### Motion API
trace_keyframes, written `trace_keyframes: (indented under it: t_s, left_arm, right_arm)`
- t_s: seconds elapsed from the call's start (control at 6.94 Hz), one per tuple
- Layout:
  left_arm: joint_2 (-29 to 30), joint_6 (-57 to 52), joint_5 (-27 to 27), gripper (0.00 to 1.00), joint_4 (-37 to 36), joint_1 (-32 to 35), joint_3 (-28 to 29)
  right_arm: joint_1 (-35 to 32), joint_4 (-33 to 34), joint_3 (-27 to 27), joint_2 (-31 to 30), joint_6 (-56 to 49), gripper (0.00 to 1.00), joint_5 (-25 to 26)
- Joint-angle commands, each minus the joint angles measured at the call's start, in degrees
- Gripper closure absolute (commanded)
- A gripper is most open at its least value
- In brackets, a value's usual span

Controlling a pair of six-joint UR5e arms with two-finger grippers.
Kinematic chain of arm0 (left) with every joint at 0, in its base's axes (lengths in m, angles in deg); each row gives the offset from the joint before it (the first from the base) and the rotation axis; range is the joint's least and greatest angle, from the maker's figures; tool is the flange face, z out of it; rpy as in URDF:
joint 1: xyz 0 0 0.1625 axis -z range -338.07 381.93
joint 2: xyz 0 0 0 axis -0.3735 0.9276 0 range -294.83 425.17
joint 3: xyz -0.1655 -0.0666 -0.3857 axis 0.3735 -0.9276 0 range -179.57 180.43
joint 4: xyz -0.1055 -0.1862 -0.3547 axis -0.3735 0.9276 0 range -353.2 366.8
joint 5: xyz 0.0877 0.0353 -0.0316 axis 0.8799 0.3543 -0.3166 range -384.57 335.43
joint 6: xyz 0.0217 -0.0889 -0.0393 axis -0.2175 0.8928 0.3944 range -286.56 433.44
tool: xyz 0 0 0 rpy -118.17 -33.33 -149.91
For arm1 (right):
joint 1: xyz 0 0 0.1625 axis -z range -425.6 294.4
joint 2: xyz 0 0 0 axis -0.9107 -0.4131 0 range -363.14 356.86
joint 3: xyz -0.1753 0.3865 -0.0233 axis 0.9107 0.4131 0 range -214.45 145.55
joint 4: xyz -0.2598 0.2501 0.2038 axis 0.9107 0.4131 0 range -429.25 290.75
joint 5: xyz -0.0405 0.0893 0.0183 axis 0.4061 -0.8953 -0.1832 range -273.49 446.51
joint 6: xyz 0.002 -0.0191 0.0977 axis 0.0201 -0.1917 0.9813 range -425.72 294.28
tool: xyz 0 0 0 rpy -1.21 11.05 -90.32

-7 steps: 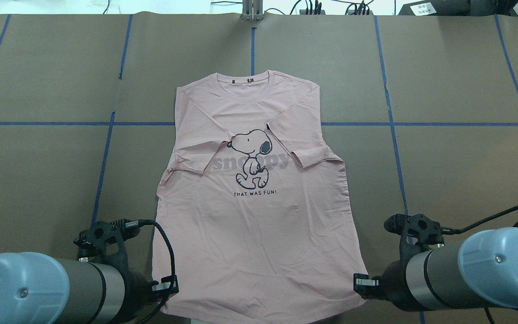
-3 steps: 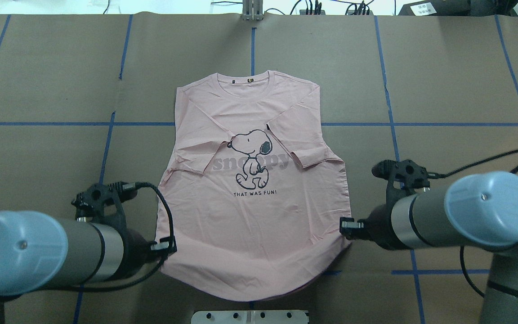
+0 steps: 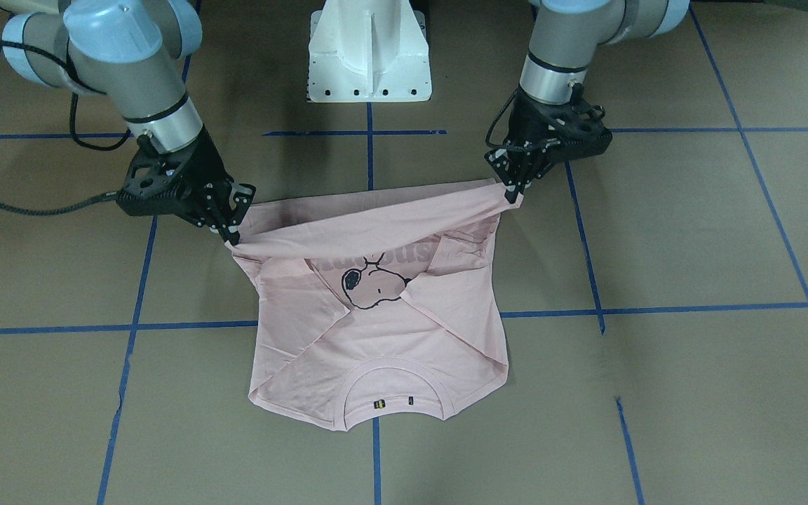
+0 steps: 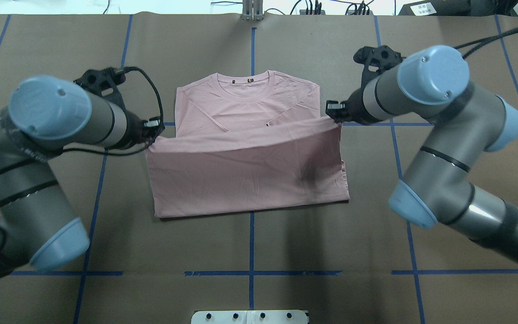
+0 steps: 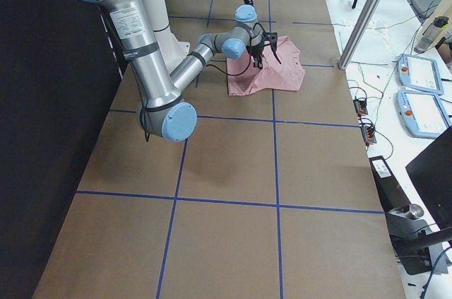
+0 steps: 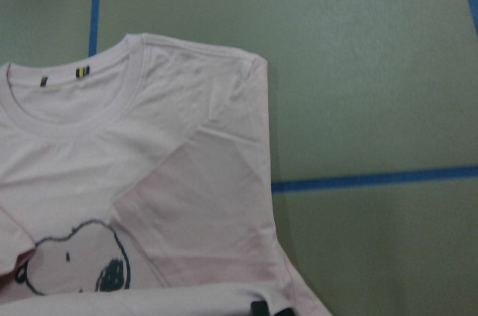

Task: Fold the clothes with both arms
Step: 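Lift the hem with both grippers and fold it over toward the collar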

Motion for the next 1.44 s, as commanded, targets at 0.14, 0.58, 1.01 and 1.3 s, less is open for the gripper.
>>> trace_keyframes:
  t_s: [0.14,0.58,1.01,1.3]
  left_arm:
    - [7.7,-2.0,-0.1,1.0,16.7,6.8,23.4]
    - [10.5,-3.2,0.1,1.0,26.3,8.6,36.0]
    - [13.4,-2.7,0.2,1.0,28.1,8.5,38.8]
    - [14.6,-2.5,0.0,1.0,28.0,8.5,38.7]
  right_arm:
    - [-4.1,-15.0,23.8,10.9,-0.6,1.0,0.0]
    - [-6.5,-16.6,31.7,13.8,-0.8,1.0,0.1]
    - [-6.5,-16.6,36.0,17.5,-0.8,1.0,0.4]
    - [-6.2,-16.7,35.7,17.6,-0.7,1.0,0.1]
